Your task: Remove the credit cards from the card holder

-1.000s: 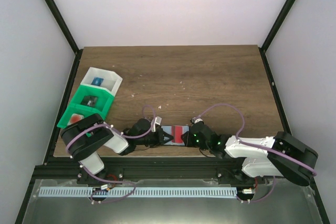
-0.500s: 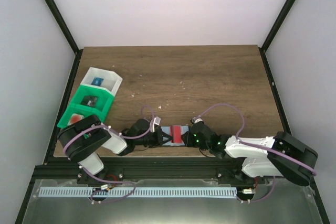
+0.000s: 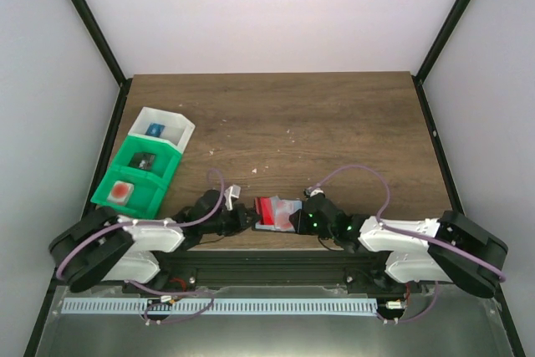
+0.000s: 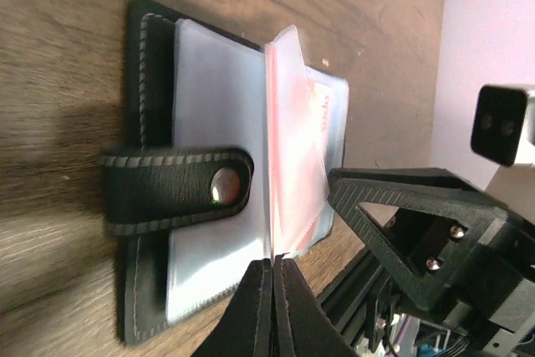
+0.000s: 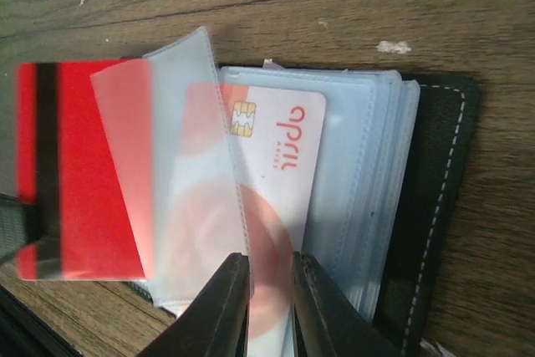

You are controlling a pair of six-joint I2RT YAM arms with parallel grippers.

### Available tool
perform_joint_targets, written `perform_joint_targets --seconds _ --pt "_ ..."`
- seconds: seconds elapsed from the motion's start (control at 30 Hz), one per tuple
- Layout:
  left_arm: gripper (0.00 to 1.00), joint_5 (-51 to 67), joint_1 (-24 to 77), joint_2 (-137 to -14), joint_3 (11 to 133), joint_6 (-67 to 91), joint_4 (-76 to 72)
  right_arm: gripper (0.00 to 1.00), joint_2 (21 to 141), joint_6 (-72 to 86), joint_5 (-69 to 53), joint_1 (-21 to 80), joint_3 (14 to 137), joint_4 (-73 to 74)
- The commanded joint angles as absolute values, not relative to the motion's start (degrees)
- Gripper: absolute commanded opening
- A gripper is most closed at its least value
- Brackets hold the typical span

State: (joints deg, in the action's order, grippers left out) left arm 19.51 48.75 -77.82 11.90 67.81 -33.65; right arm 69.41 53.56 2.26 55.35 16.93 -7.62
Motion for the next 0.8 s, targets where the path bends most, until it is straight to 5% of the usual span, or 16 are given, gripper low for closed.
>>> perform_joint_targets --seconds 0.0,0.27,0.4,0.53,0.77 --pt "0.00 10.7 48.0 -67.4 12.5 66.1 -16.7 0.17 66.4 51.0 5.1 55.1 18.7 -0.9" --pt "0.00 7.7 46.1 -45.3 15.1 63.9 -2.6 0.21 52.8 30.1 1.1 55.8 21.8 -1.4" --pt "0.00 16.9 43.3 -42.3 16.8 63.1 -2.2 0.23 42.4 12.6 1.7 57.6 20.7 -6.6" --pt "0.00 28.1 40.1 -41.5 17.8 64.3 -2.8 0.36 35.4 -3.9 -4.5 58.8 17.2 -15.4" --pt "0.00 41.9 39.1 -43.8 21.1 65.1 -4.0 0.44 36.1 -26.5 -12.9 61.9 16.3 -18.1"
